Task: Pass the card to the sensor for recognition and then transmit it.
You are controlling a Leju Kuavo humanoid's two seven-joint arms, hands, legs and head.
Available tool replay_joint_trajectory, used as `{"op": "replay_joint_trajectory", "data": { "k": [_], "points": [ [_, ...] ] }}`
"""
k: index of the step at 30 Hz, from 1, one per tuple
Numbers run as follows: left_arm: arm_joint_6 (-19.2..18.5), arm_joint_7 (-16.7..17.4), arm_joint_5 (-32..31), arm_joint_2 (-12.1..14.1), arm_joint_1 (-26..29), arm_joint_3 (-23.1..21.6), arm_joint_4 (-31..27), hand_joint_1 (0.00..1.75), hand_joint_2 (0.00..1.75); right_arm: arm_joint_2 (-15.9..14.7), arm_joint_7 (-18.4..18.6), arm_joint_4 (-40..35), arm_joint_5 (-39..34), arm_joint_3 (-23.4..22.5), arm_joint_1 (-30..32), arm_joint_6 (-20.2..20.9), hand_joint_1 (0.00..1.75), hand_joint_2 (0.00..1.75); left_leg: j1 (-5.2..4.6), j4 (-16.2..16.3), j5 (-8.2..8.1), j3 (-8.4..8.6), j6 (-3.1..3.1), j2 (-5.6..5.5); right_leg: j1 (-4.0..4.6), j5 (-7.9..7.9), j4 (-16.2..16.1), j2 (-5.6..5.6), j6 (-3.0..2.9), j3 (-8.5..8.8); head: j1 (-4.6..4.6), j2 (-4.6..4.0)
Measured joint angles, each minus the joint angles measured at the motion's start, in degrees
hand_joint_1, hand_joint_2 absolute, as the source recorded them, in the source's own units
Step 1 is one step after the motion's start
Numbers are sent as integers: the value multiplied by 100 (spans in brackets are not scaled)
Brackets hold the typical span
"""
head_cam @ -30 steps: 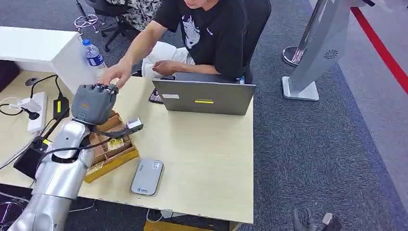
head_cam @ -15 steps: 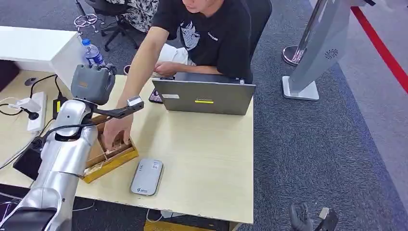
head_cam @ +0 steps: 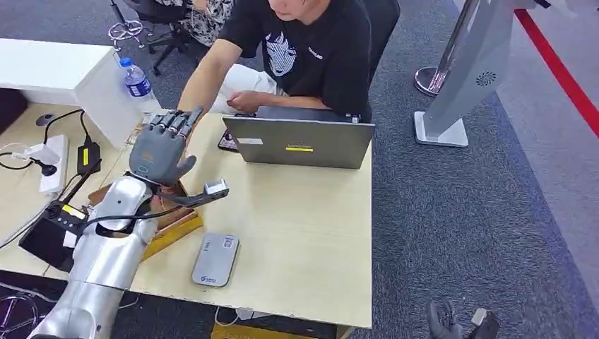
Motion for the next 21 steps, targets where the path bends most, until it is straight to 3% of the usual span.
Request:
{"op": "replay_joint_trajectory", "data": {
  "k": [12,21],
  "points": [
    [103,4,-85,146,344,-632,-306,0,175,-2,-31,0,-13,-96,43,33,0,175,0,0,0,-1,0,-1,0,0,0,-1,0,0,0,0],
    [179,72,-107,236,443,-743,-343,0,175,-2,-31,0,0,-105,47,35,0,175,0,0,0,-1,0,-1,0,0,0,-1,0,-1,0,0]
  ]
}}
